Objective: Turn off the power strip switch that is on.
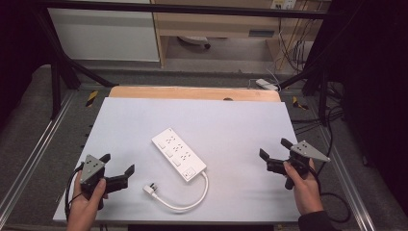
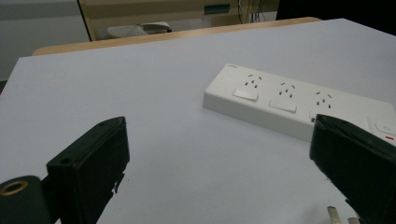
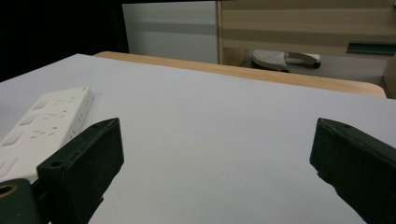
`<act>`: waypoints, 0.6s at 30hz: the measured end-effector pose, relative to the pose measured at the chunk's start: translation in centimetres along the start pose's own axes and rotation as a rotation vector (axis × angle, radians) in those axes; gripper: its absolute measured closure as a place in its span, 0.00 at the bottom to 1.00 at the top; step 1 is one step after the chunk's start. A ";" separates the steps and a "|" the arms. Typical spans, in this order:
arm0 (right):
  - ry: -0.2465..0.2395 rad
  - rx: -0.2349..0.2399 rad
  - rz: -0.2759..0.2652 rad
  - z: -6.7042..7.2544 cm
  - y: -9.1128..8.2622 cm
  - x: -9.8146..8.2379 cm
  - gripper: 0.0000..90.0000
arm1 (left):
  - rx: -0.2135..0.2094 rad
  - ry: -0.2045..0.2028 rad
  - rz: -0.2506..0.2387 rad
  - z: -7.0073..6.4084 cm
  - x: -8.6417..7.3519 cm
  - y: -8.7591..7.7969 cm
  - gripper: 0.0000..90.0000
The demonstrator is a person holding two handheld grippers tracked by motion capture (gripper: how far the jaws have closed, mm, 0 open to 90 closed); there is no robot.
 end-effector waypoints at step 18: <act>-0.015 0.062 0.050 1.7 0.6 -3.0 0.03 | -0.003 0.005 -0.004 -0.1 0.0 0.0 0.05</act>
Point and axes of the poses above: each handheld gripper's, and its own axes: y roughly forward along the jaws, x roughly out of its top, z roughly to its left, the point moved 3 cm from there along y, roughly forward along the jaws, and after that the axes turned 1 degree about -y, right-handed, at the moved point
